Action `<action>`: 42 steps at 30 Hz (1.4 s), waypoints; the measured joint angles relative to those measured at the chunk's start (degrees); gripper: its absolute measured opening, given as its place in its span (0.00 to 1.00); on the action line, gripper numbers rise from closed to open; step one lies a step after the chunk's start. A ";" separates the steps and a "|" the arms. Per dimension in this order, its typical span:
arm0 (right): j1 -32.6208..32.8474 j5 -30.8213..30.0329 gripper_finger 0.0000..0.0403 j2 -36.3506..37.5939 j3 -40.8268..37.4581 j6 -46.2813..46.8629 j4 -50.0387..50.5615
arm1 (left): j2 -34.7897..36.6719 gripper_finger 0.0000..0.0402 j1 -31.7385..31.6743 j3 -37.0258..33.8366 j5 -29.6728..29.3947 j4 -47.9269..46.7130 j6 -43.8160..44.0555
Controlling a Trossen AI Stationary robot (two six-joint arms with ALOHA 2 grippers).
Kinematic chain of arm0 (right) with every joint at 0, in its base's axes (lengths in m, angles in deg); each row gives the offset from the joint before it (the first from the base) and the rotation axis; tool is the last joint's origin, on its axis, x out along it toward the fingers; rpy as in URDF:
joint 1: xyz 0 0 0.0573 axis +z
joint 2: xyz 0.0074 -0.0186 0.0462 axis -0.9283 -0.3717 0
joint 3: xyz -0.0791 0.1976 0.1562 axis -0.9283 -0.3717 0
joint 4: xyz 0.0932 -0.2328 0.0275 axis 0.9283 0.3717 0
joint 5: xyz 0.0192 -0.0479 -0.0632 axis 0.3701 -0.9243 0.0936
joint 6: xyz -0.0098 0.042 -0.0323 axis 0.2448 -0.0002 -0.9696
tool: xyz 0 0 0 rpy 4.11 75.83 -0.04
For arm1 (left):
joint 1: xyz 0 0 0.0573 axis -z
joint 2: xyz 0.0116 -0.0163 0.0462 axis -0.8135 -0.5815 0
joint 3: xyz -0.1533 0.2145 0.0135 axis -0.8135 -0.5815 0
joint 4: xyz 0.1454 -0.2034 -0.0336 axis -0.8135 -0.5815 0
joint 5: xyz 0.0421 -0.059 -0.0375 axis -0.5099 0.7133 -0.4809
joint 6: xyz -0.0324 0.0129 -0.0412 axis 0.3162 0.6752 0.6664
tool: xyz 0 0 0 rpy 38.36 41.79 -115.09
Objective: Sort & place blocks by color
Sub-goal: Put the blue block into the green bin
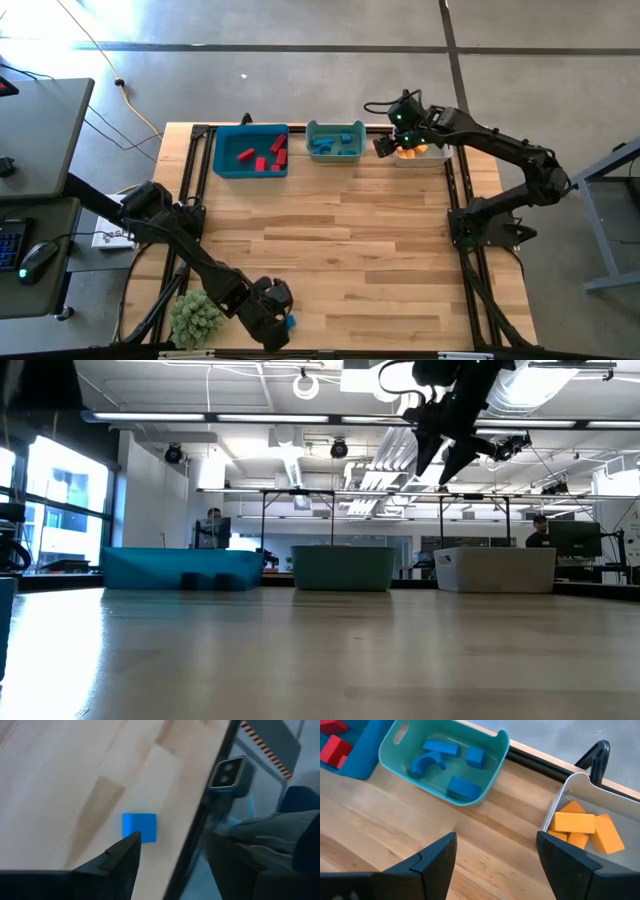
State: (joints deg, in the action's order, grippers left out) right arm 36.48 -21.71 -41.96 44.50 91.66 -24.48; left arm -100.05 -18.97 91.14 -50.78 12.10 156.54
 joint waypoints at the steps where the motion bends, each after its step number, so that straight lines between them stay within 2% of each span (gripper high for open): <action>1: 0.00 0.00 0.64 0.00 0.00 0.00 -0.02 | 0.00 0.52 0.03 0.97 -0.24 -0.71 0.13; 11: 0.00 0.00 0.64 0.00 0.00 0.24 -0.07 | -0.02 0.51 -0.15 4.09 -4.24 -5.89 0.53; 29: 0.00 0.02 0.64 0.00 0.00 1.75 0.26 | -8.06 0.51 1.35 4.09 -6.96 -5.18 -0.15; 42: 0.00 -0.04 0.64 0.00 0.00 1.75 0.24 | -9.19 0.51 2.91 4.09 -8.81 -3.50 -1.48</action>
State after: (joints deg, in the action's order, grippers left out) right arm 36.48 -21.76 -41.96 44.50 93.41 -24.25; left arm -109.23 -16.05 95.23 -59.59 8.60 155.05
